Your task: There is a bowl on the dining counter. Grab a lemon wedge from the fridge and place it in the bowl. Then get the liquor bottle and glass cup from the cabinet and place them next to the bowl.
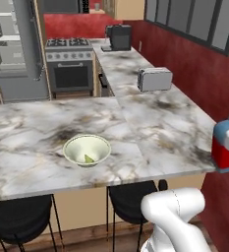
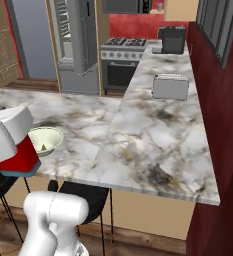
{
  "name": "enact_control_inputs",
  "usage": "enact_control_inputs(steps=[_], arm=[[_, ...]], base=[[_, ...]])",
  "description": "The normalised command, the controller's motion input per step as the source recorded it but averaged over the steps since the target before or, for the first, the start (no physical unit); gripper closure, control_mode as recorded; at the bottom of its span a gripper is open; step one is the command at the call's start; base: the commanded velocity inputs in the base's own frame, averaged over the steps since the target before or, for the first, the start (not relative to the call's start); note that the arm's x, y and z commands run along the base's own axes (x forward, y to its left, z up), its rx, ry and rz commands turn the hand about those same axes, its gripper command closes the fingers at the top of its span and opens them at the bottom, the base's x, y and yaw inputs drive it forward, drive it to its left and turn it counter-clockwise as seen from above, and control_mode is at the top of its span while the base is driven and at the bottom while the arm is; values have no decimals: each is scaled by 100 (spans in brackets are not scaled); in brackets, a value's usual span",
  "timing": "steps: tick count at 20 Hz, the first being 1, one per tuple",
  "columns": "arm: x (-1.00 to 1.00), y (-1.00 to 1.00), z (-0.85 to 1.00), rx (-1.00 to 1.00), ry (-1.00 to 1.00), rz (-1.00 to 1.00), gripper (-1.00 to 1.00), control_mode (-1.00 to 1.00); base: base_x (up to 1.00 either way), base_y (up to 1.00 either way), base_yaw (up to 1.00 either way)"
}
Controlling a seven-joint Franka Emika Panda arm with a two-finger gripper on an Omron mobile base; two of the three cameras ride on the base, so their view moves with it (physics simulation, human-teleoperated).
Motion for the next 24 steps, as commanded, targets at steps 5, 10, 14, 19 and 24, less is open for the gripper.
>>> enact_control_inputs(steps=[5,10,14,19,24], arm=[[0,0,0,0,0,0,100,100],[0,0,0,0,0,0,100,100],[0,0,0,0,0,0,100,100],[0,0,0,0,0,0,100,100],[4,0,-4,-1,0,0,100,-100]], base=[[11,46,7],[16,52,5],[58,20,3],[97,0,5],[51,0,3]])
